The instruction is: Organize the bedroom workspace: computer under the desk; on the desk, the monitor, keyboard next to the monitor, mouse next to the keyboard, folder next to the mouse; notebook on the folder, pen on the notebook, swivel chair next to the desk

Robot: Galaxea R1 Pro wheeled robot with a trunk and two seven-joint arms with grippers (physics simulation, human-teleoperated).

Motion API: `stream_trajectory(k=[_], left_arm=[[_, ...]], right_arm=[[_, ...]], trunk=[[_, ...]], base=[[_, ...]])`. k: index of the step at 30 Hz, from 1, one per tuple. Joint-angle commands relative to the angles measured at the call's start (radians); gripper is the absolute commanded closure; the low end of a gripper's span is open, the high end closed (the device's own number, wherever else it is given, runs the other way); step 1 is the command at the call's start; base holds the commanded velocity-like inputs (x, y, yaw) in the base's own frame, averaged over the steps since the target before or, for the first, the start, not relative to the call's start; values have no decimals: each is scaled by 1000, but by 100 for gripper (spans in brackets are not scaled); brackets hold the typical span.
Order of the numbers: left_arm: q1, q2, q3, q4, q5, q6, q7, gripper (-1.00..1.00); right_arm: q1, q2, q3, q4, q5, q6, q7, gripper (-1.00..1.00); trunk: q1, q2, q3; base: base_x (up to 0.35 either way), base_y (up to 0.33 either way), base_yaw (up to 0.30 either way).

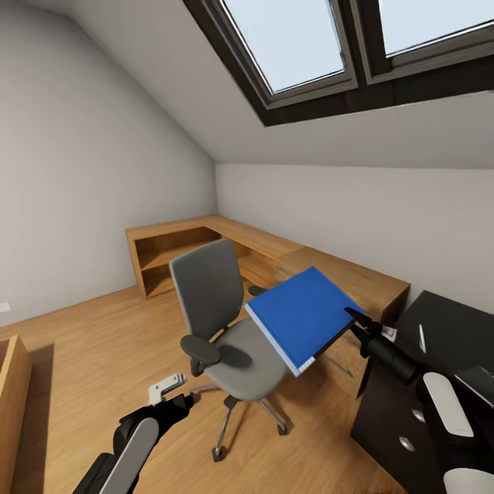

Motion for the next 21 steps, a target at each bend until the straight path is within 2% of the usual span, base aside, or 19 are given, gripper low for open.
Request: stream_trajectory(k=[1,6,20,21], left_arm=[[-1,1,-2,-1,9,0,10,-100],[0,2,-5,23,14,-23,9,-100],[0,4,-4,57,10,-26,8,-100],[0,4,-4,57,11,-26,8,-100]], right_arm=[[-1,0,-2,0,3,5,4,100],[-1,-13,-12,0,2,6,2,100],[-1,-11,-18,0,2,7,1,100],[-1,-12,-28,0,2,7,0,100]], trunk=[[-4,7,2],[-23,42,18],[-77,140,60],[-81,147,62]], base=[[0,0,-264],[0,0,-186],[0,0,-5],[0,0,0]])
